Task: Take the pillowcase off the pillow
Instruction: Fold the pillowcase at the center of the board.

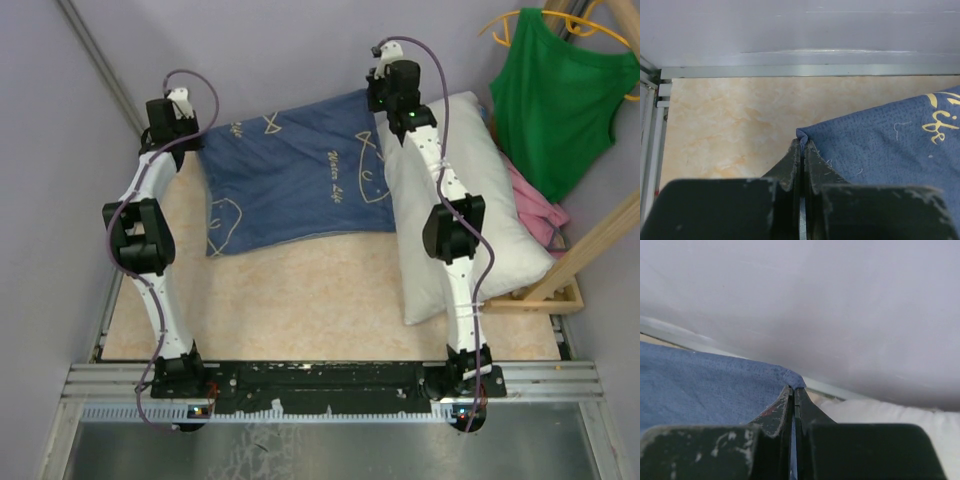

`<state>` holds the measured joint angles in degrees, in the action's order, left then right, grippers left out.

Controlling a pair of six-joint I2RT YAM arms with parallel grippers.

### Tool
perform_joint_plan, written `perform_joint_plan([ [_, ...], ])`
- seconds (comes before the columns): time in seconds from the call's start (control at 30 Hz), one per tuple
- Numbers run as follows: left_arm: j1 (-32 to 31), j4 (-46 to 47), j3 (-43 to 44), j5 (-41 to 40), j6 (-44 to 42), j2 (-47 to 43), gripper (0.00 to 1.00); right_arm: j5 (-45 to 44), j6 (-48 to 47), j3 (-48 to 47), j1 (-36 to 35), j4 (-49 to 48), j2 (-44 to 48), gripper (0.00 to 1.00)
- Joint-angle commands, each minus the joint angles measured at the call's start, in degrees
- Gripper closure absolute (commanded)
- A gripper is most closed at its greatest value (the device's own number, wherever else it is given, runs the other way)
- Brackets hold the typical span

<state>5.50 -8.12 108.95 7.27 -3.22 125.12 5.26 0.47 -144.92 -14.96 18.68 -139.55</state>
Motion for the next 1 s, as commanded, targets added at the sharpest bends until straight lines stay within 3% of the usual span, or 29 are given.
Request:
perform_joint_plan([
  [0.0, 0.3, 0.7, 2.2, 2.6, 0.8, -0.9, 1.00, 3.4, -3.5, -3.5, 0.8, -5.2, 3.8, 1.00],
  [0.23, 0.3, 1.2, 0.8, 2.5, -0.7, -1.0, 1.00, 6.5, -4.1, 11.3, 0.8, -9.4, 10.5, 1.00],
  [0.47, 0.5, 3.9, -6.5, -0.2, -2.2, -3.7, 1.00, 5.8, -4.7, 28.2, 0.9, -15.5, 18.9, 1.00],
  [0.8, 0.7, 5.9, -14.5, -3.5, -1.8, -9.2, 1.00, 5.3, -4.1, 34.4, 1.7, -14.5, 23.4, 1.00],
  [0.97, 1.5, 4.9, -11.9, -8.0, -4.1, -8.1, 1.00, 5.6, -3.0, 34.6, 1.2, -13.2, 23.2, 1.00],
])
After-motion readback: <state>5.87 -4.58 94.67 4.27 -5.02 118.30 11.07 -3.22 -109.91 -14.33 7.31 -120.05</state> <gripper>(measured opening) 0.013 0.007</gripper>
